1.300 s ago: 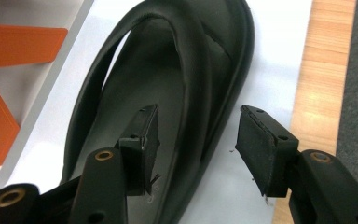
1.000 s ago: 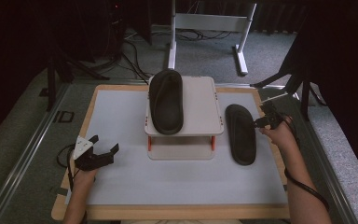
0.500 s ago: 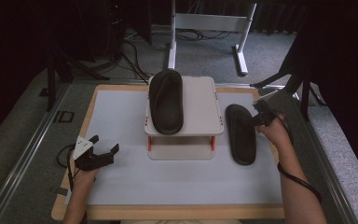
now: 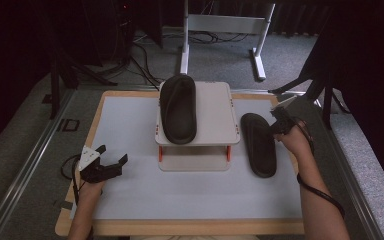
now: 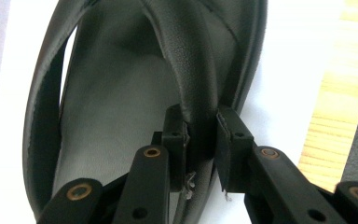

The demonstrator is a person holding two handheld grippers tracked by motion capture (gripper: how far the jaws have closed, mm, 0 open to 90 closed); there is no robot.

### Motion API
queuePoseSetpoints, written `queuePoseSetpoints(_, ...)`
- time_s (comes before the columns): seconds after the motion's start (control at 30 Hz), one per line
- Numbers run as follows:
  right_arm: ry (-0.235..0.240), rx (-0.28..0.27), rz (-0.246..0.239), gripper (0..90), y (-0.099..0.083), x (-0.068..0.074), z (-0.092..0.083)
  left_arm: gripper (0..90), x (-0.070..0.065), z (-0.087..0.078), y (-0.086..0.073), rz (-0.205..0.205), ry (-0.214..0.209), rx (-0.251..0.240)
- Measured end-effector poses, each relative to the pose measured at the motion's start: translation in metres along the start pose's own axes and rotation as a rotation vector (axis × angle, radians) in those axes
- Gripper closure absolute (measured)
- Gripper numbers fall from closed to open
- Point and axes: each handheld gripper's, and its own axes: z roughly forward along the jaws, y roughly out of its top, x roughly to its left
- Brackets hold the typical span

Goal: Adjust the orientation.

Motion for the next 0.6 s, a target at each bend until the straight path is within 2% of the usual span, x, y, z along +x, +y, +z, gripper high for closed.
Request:
queuePoseSetpoints(0.37, -0.003, -0.045, 0.02, 76.2, 0.002, -0.006, -0.033, 5.5, 0.0, 0.0, 0.0, -0.006, 0.002, 0.004)
queuePoseSetpoints(0.6, -0.003, -0.071, 0.028, 76.5, 0.008, -0.002, -0.057, 5.6, 0.0, 0.0, 0.0, -0.002, 0.002, 0.004)
